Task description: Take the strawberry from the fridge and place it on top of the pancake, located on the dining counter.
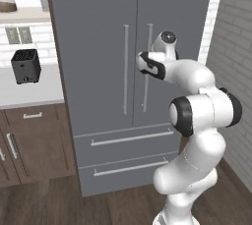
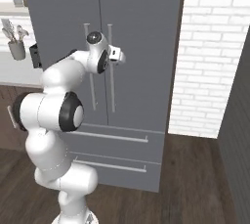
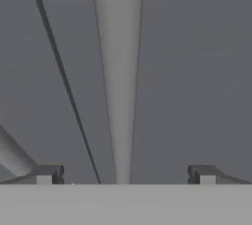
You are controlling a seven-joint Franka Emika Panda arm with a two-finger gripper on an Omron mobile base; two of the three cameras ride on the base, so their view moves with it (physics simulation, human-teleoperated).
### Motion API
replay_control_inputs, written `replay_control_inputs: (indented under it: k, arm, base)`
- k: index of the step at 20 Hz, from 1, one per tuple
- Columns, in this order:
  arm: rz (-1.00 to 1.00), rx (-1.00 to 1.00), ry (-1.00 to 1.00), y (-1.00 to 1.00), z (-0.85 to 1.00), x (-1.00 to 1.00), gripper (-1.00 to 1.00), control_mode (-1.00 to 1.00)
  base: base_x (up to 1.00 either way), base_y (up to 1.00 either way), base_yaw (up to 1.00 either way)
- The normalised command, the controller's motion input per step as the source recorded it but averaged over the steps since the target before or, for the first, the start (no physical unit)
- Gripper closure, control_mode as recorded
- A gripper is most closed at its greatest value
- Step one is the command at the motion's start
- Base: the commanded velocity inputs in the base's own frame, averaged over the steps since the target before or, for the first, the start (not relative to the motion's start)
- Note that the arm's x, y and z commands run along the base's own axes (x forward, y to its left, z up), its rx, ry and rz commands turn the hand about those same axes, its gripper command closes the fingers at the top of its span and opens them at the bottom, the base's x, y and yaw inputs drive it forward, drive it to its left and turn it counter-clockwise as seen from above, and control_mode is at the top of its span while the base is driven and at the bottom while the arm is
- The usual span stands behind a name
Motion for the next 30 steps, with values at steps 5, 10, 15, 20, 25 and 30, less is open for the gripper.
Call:
replay_control_inputs:
  k: [5, 10, 15, 20, 25, 30]
  arm:
    - [0.02, 0.00, -0.06, -0.01, -0.07, 0.42, -1.00, -1.00]
    - [0.05, 0.00, -0.05, -0.09, -0.06, 0.44, -1.00, -1.00]
    - [0.05, 0.00, -0.02, -0.14, -0.01, 0.49, 1.00, -1.00]
    - [0.04, 0.00, -0.01, -0.10, -0.01, 0.28, 1.00, -1.00]
    - [0.00, 0.01, -0.01, -0.24, -0.04, -0.12, 1.00, -1.00]
    - [0.00, 0.08, 0.00, -0.55, 0.00, -0.83, 1.00, -1.00]
  base:
    - [0.00, 0.00, 0.00]
    - [0.00, 0.00, 0.00]
    - [0.00, 0.00, 0.00]
    - [0.00, 0.00, 0.00]
    - [0.00, 0.00, 0.00]
    - [0.00, 0.00, 0.00]
